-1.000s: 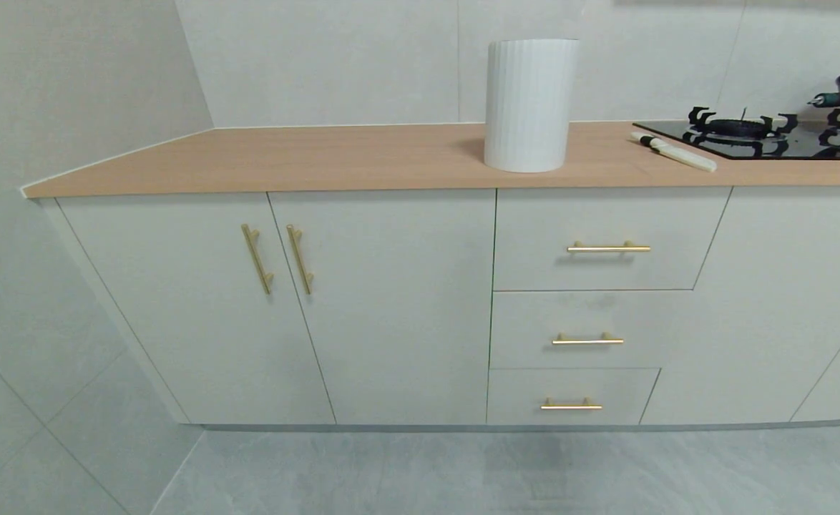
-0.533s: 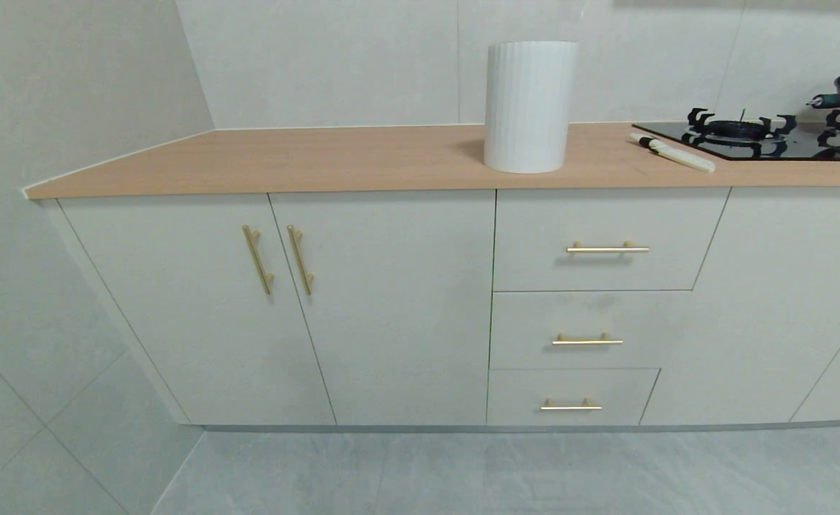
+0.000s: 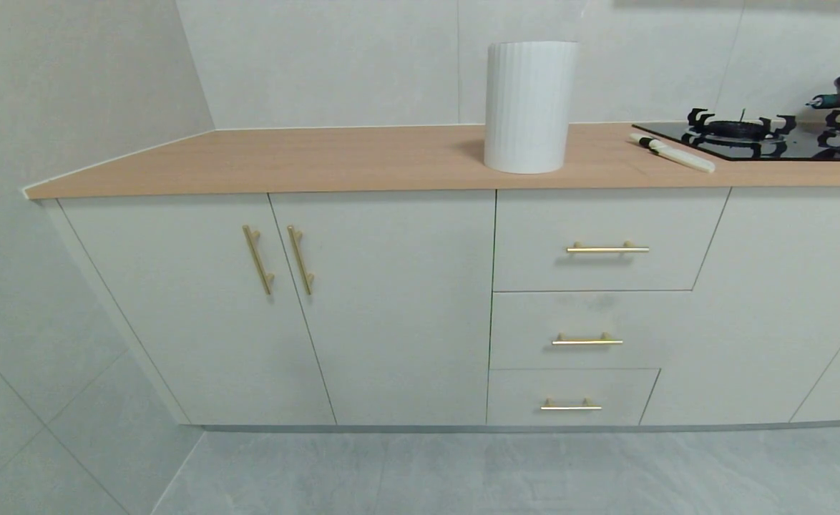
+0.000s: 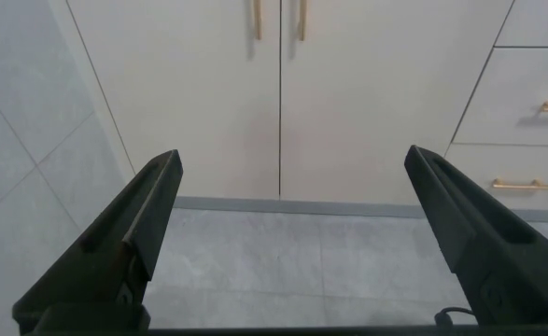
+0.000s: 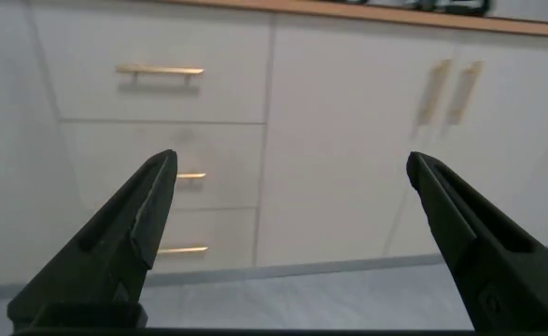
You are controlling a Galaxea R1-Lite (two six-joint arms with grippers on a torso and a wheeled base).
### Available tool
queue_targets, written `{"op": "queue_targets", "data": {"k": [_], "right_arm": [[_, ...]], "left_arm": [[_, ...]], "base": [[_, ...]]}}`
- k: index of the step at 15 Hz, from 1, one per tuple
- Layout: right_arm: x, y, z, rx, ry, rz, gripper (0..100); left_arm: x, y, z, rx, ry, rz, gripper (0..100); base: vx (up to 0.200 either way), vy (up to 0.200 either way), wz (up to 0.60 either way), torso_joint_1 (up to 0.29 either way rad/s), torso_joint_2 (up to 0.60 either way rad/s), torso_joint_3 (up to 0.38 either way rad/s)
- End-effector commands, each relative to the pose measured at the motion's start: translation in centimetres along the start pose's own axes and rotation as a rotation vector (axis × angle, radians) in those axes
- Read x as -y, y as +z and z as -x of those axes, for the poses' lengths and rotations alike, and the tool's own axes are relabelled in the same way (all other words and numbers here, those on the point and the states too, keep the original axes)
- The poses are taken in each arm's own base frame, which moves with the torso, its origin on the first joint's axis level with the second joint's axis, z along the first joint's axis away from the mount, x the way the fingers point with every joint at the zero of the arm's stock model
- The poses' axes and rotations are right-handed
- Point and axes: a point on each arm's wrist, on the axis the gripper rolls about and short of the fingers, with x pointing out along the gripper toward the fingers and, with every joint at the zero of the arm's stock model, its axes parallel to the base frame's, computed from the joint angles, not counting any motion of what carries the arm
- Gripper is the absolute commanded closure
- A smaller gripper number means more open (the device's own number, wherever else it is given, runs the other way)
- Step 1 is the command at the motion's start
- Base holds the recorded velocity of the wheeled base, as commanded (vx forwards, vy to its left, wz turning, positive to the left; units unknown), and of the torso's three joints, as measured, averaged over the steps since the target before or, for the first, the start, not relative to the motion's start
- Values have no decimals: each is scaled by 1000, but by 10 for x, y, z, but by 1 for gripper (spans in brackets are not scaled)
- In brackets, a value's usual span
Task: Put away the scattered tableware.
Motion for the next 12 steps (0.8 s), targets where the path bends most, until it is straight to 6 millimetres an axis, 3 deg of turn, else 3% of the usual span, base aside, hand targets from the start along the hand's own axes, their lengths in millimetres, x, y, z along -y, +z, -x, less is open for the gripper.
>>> {"op": "queue_targets", "data": {"k": [1, 4, 12], "right_arm": [[-3, -13, -2, -17, 41, 1, 0], [-6, -25, -1, -137, 133, -21, 0], [-7, -25, -1, -136, 149, -55, 0]], "left_arm": [[0, 0, 0, 0, 0, 0, 0], [0, 0, 0, 0, 2, 0, 0], [0, 0, 0, 0, 0, -1, 0]], "base": [[0, 0, 0, 0, 0, 0], [0, 0, 0, 0, 0, 0], [0, 0, 0, 0, 0, 0]]}}
